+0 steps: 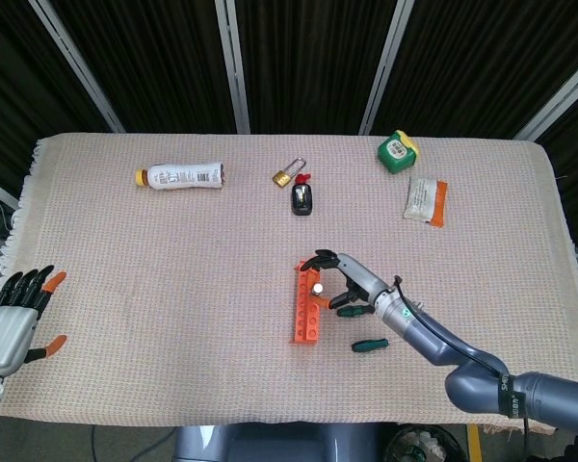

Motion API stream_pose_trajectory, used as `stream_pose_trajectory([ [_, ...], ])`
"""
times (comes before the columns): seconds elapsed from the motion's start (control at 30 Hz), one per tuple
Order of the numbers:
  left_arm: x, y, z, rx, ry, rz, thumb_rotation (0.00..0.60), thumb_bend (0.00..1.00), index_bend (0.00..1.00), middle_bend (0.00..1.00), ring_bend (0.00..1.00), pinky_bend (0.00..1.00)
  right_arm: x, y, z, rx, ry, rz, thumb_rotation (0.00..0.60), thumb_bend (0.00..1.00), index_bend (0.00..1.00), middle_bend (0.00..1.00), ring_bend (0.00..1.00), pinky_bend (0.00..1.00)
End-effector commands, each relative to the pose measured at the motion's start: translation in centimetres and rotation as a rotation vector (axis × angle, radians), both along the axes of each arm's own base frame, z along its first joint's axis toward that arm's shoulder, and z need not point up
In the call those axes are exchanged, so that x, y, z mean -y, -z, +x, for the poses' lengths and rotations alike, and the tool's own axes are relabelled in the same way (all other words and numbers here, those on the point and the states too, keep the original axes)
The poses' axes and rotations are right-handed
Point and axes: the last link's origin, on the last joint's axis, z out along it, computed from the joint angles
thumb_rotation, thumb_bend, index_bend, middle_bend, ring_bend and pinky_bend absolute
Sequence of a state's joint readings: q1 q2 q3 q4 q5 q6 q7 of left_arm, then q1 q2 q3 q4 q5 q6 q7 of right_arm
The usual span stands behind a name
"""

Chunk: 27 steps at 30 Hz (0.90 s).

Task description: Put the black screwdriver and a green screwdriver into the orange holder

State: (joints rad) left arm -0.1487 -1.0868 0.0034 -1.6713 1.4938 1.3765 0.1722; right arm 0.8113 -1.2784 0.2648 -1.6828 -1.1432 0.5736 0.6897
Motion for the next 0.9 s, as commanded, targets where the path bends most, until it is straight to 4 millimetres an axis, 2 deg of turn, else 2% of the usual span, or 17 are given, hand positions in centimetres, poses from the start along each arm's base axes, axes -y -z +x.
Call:
stream_pose_trajectory([
  [0.03,-0.03,0.06,-0.01,0.001,0.000,-0.002,0.600,0.19,0.09,0.00,0.00,0.00,0.07,0.24,0.04,-0.003,0.005,0.000,0.600,0.44,0.59,0.25,0.00,0.00],
  [0.57,-0.11,0.18,-0.12,0.002,-0.004,-0.006,0.600,0.19,0.09,0.00,0.00,0.00,0.37,0.82,-0.01,-0.021,0.010,0.002,0.600,0.44,0.59,0.24,0.00,0.00],
  [0.9,-0.07,0.21,-0.19,0.003,-0.008,-0.007,0.600,0.19,0.09,0.00,0.00,0.00,0.66,0.36,-0.42,-0.038,0.019,0.001,0.600,0.44,0.59,0.24,0.00,0.00],
])
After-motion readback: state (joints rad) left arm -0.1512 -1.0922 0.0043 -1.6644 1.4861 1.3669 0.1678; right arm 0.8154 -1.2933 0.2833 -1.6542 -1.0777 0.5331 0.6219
